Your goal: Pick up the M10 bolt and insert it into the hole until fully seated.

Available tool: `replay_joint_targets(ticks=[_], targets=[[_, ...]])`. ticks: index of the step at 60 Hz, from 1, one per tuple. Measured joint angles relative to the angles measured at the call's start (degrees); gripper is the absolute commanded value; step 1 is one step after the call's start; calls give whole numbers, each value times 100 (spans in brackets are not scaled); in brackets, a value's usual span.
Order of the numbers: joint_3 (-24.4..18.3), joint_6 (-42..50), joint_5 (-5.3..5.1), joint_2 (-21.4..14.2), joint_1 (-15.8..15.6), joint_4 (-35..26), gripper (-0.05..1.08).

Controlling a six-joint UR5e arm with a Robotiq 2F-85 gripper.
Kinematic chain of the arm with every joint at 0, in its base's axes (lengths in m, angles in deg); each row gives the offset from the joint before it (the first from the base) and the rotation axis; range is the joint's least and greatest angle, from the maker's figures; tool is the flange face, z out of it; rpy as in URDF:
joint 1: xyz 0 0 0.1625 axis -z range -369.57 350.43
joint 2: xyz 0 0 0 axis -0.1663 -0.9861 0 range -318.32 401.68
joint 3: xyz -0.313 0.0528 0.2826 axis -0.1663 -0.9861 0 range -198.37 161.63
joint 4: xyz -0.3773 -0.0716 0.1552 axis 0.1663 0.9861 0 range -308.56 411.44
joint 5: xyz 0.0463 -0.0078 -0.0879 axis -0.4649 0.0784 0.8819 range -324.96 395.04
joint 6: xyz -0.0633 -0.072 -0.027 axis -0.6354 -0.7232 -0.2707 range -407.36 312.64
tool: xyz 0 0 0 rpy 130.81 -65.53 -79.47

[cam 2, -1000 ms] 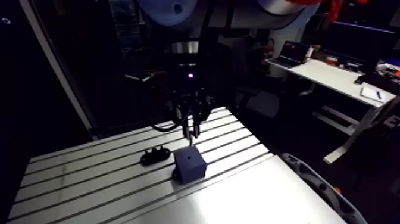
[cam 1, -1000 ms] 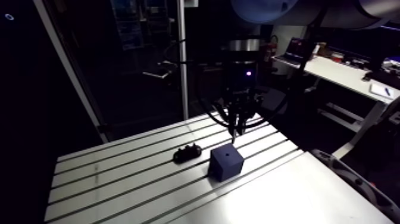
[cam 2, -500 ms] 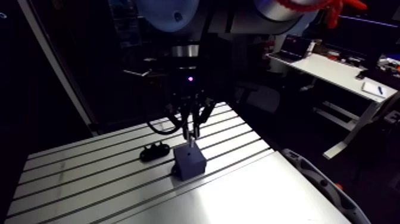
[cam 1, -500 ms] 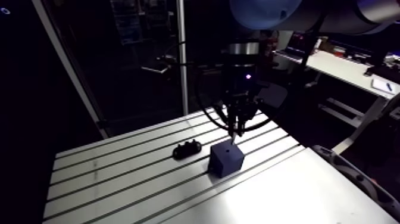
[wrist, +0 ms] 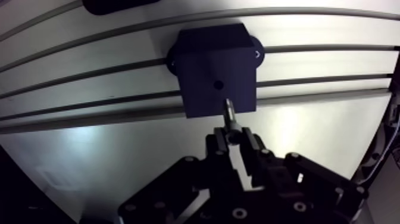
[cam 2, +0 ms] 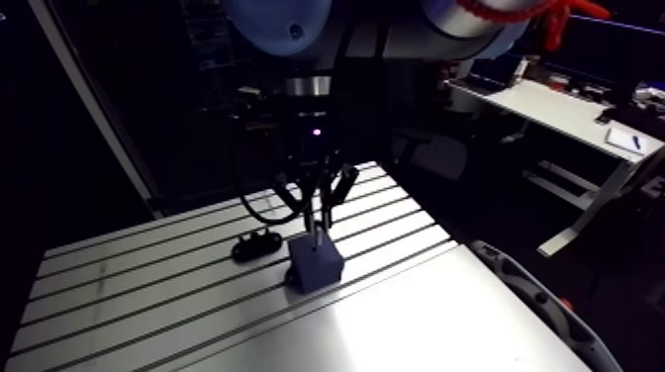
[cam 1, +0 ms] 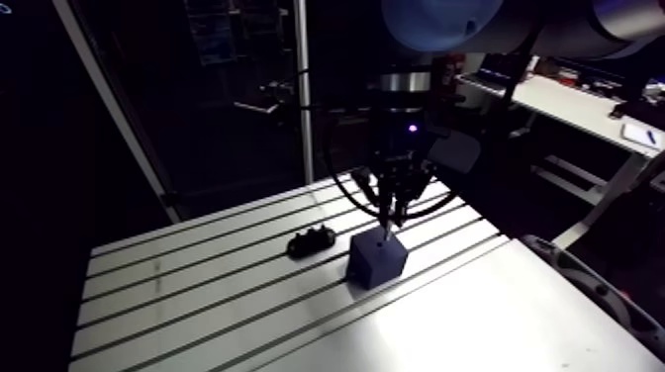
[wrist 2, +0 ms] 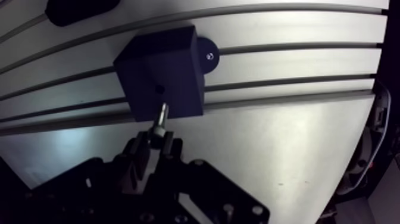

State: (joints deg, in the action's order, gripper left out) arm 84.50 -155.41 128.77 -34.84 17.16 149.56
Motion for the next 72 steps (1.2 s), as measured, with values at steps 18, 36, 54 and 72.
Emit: replay_joint_targets(ticks=[18, 36, 54, 72], targets=[[-6, 8, 0, 31, -14, 1, 108], [-31, 15, 0, 59, -19, 2, 108], [-57, 11, 0, 74, -25, 1, 108], [-73, 8, 0, 111, -32, 0, 108]])
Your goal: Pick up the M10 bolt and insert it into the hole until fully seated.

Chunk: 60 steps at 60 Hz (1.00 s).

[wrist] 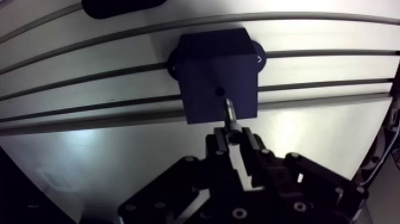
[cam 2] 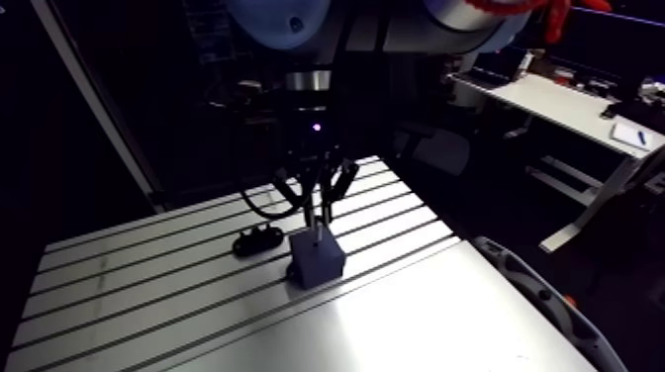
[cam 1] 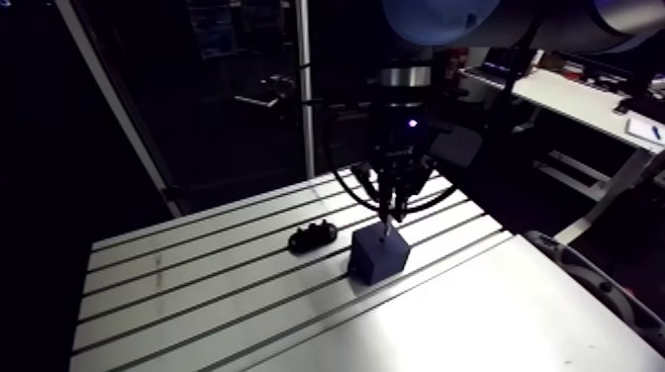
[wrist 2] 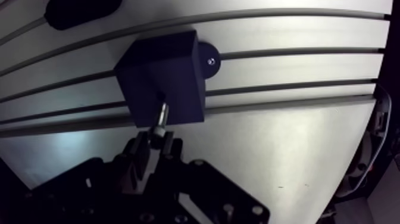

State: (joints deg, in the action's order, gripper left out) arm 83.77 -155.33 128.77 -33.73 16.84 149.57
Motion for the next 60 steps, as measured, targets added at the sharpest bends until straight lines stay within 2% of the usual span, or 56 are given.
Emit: replay_joint_targets(ticks=[60], targets=[[17, 14, 0, 39, -13, 1, 108]])
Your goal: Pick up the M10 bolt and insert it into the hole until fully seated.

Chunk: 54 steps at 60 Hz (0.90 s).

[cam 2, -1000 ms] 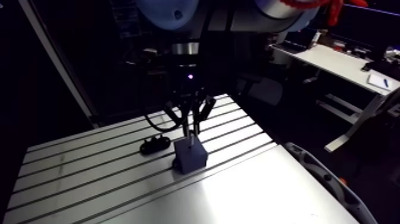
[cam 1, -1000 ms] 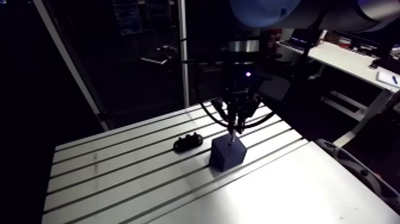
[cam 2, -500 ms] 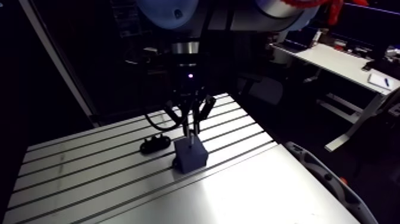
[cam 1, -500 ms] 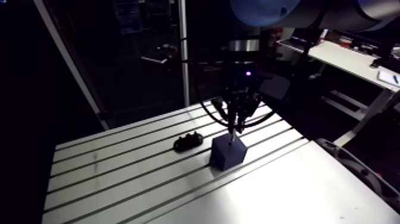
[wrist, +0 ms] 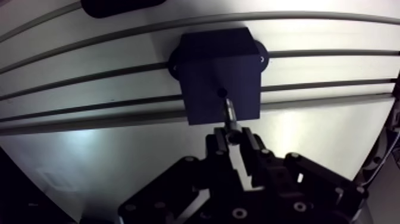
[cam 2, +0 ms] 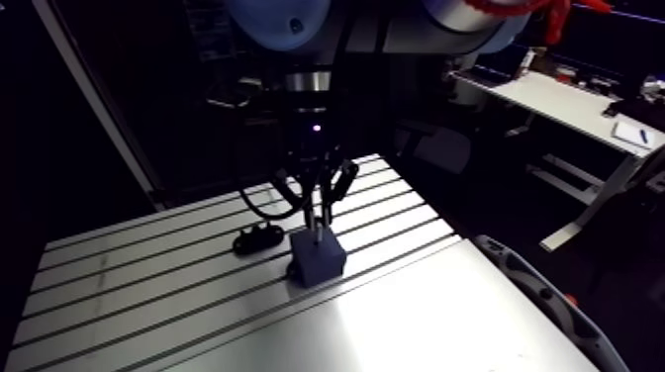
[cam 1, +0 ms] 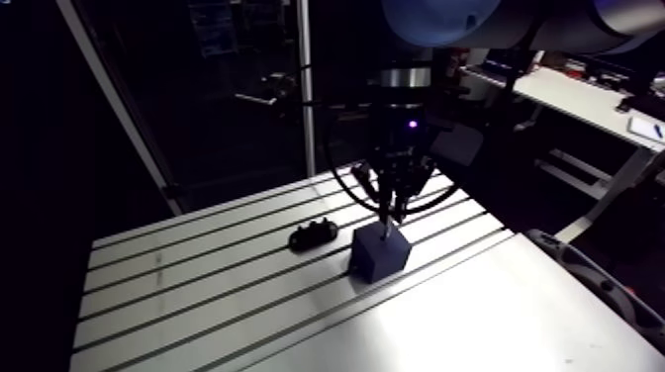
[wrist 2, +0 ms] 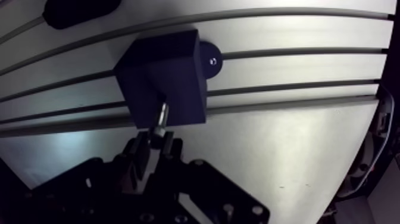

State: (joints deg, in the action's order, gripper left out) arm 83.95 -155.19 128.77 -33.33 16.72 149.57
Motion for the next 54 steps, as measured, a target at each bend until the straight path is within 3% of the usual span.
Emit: replay_joint_targets(ticks=[54], targets=[[-21, 4, -8, 101, -63, 121, 108]])
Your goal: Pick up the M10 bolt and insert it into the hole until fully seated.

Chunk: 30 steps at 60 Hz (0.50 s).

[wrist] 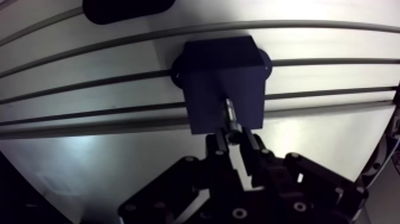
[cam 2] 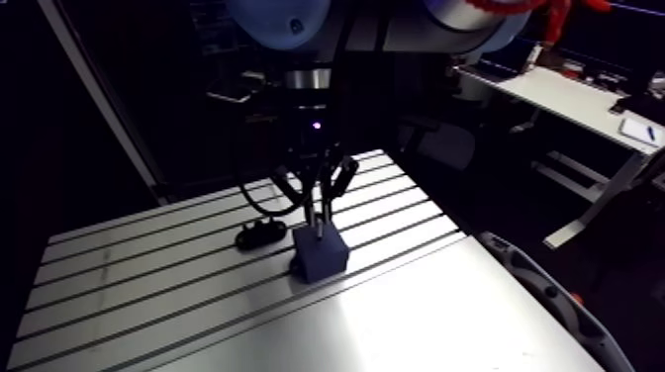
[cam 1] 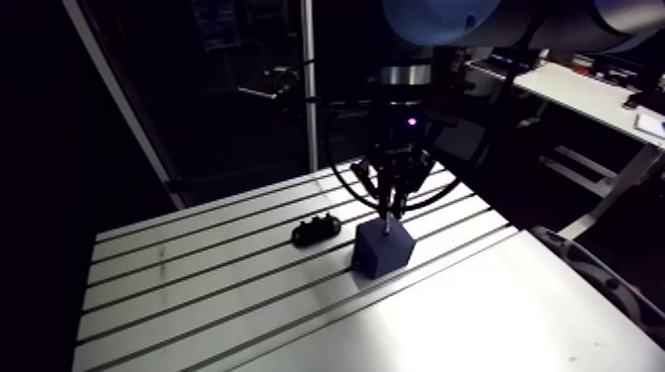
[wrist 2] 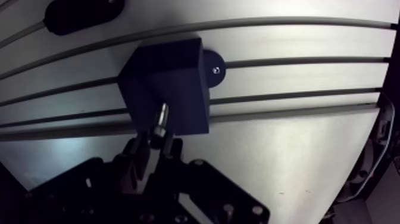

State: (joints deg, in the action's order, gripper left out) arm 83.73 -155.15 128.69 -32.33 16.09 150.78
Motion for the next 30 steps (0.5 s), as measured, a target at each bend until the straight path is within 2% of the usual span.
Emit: replay_joint_targets(ticks=[30], targets=[[26, 9, -16, -5, 1, -5, 108]])
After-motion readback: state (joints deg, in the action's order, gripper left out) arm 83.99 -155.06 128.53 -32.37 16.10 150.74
